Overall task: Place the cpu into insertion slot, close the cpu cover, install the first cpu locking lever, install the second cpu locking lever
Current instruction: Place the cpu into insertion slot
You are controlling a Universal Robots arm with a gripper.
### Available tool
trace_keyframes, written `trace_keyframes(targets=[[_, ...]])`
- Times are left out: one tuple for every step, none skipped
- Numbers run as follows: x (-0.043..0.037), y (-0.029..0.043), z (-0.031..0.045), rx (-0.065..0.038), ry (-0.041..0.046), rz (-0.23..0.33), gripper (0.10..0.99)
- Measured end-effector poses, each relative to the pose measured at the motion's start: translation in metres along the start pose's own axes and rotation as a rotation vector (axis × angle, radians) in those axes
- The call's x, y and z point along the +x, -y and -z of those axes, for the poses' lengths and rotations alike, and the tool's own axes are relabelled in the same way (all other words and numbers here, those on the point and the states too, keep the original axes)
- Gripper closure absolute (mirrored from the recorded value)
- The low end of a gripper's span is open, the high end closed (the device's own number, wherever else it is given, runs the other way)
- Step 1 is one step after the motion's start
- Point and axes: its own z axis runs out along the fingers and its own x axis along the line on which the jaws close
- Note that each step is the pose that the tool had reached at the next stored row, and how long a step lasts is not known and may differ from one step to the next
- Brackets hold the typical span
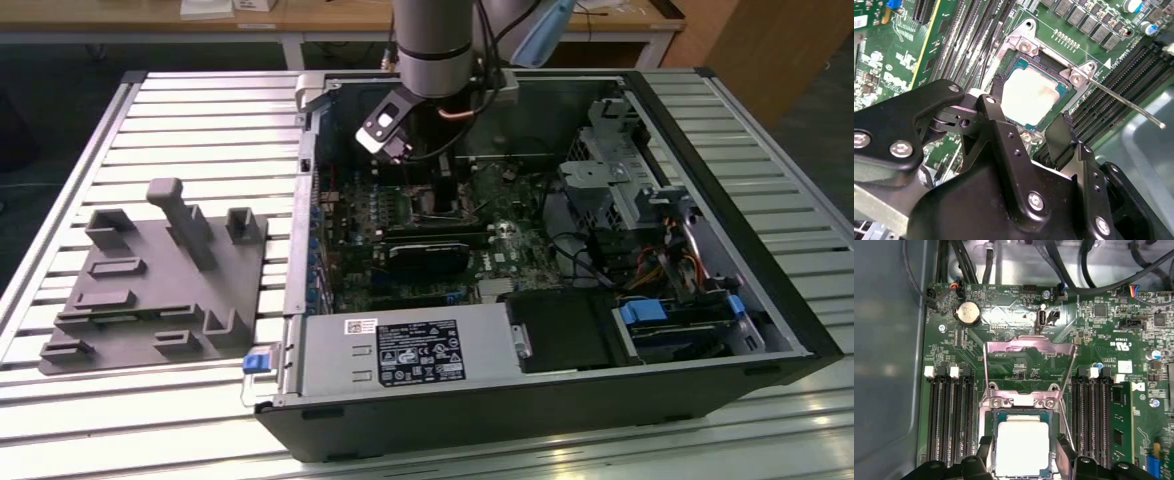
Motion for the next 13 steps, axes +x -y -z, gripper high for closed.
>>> trace_keyframes(targets=[[0.0000,-0.0001,0.0017,0.000,-0.0001,0.000,0.475],[-0.0001,-0.0003,0.0036,-0.001,0.0000,0.000,0.475],[-0.0001,-0.0005,0.0054,-0.002,-0.0001,0.000,0.475],[-0.0002,-0.0007,0.0072,-0.002,-0.0001,0.000,0.475],[-0.0002,-0.0009,0.0090,-0.003,0.0000,0.000,0.475],[-0.0003,-0.0011,0.0108,-0.003,-0.0001,0.000,0.475],[-0.0003,-0.0012,0.0124,-0.003,-0.0001,0.000,0.475],[-0.0003,-0.0014,0.0141,-0.004,0.0000,0.000,0.475],[-0.0004,-0.0015,0.0158,-0.004,-0.0001,0.000,0.475],[-0.0004,-0.0017,0.0175,-0.005,-0.0002,0.000,0.475],[-0.0005,-0.0019,0.0192,-0.005,-0.0001,0.000,0.475],[-0.0005,-0.0021,0.0210,-0.005,0.0000,0.000,0.475],[-0.0006,-0.0022,0.0228,-0.006,0.0000,0.000,0.475]])
